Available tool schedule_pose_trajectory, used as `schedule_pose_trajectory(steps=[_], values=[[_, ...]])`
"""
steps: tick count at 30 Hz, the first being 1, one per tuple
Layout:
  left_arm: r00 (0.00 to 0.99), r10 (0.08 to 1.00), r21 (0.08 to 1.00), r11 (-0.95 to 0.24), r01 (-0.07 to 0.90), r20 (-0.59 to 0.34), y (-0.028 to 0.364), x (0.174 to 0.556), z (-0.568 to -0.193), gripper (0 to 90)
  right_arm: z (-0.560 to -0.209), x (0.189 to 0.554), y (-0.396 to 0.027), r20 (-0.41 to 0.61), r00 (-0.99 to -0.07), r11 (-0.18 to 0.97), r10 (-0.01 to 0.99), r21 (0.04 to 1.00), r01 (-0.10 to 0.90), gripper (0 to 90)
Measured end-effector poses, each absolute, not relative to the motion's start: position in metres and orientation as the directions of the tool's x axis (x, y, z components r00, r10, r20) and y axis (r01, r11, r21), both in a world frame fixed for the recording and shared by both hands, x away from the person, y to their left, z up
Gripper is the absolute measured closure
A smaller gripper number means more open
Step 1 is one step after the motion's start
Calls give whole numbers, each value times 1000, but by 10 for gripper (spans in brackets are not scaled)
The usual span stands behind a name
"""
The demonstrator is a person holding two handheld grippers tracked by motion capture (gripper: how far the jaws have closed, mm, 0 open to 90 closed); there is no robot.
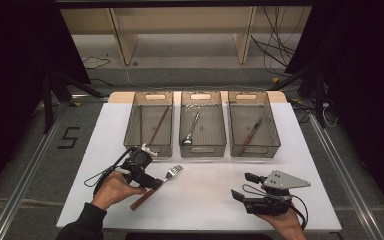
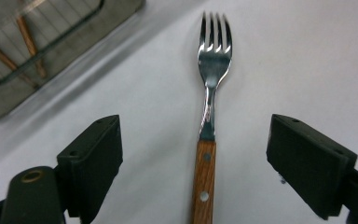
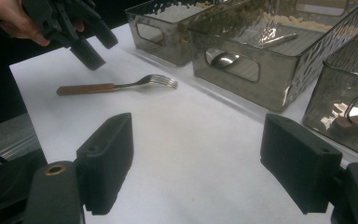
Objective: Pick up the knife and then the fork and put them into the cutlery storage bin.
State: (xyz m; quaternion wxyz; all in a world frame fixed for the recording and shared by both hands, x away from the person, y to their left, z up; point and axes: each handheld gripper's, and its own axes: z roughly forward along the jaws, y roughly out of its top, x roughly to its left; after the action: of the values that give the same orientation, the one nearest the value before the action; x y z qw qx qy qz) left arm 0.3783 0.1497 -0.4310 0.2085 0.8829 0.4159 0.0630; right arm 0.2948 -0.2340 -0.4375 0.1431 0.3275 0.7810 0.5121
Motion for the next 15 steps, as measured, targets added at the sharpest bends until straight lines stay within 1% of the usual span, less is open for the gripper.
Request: schedule_pose_trajectory(steps=[10,15], values=[[643,765,348,-591,728,-47,154,374,-442,194,-437,294,-233,109,-744,264,660,893,365,263],[655,754,295,-615,731,-51,156,372,-445,232,-437,294,-233,109,-744,266,659,892,366,263]])
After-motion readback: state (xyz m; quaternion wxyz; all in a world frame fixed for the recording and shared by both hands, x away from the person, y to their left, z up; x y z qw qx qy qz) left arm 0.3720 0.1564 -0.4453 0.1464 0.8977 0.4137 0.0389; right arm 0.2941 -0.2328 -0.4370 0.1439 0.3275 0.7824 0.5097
